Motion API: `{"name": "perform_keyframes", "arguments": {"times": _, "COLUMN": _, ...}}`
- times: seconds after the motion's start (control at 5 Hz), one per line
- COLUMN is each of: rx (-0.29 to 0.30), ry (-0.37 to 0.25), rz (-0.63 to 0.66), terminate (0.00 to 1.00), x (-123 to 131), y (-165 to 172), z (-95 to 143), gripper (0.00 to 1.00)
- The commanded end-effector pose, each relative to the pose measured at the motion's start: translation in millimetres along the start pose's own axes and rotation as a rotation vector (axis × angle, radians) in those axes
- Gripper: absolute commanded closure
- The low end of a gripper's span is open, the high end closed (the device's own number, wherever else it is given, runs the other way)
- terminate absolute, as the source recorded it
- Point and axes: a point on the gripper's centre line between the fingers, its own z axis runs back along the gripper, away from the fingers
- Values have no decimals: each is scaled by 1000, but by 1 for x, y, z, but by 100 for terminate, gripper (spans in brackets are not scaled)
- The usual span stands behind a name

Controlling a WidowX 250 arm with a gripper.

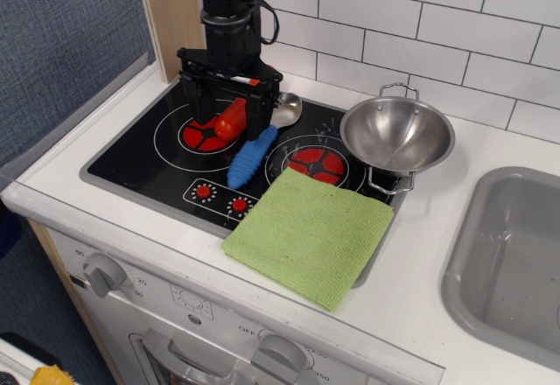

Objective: Put the blue spoon to the left of the hot dog

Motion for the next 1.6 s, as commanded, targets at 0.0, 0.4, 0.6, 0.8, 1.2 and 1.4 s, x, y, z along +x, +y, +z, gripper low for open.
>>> {"name": "perform_keyframes", "arguments": {"times": 0.0, "rx": 3, "ry": -111, "rz": -35, "terminate": 0, "x": 5, "y": 7, "z": 47, "gripper": 0}}
{"name": "perform_keyframes", "arguments": {"times": 0.4, "rx": -15, "ry": -130, "rz": -79, "terminate": 0, "x": -23, "y": -17, "z": 54, "gripper": 0}}
{"name": "perform_keyframes", "arguments": {"times": 0.6, "rx": -4, "ry": -98, "rz": -35, "terminate": 0, "x": -32, "y": -22, "z": 35, "gripper": 0}}
{"name": "perform_keyframes", "arguments": {"times": 0.8, "rx": 16, "ry": -79, "rz": 63, "terminate": 0, "x": -31, "y": -20, "z": 14, "gripper": 0}}
{"name": "perform_keyframes", "arguments": {"times": 1.2, "rx": 60, "ry": -53, "rz": 181, "terminate": 0, "x": -17, "y": -15, "z": -14, "gripper": 0}}
{"name": "perform_keyframes", "arguments": {"times": 1.4, "rx": 58, "ry": -52, "rz": 159, "terminate": 0, "x": -15, "y": -17, "z": -17, "gripper": 100}}
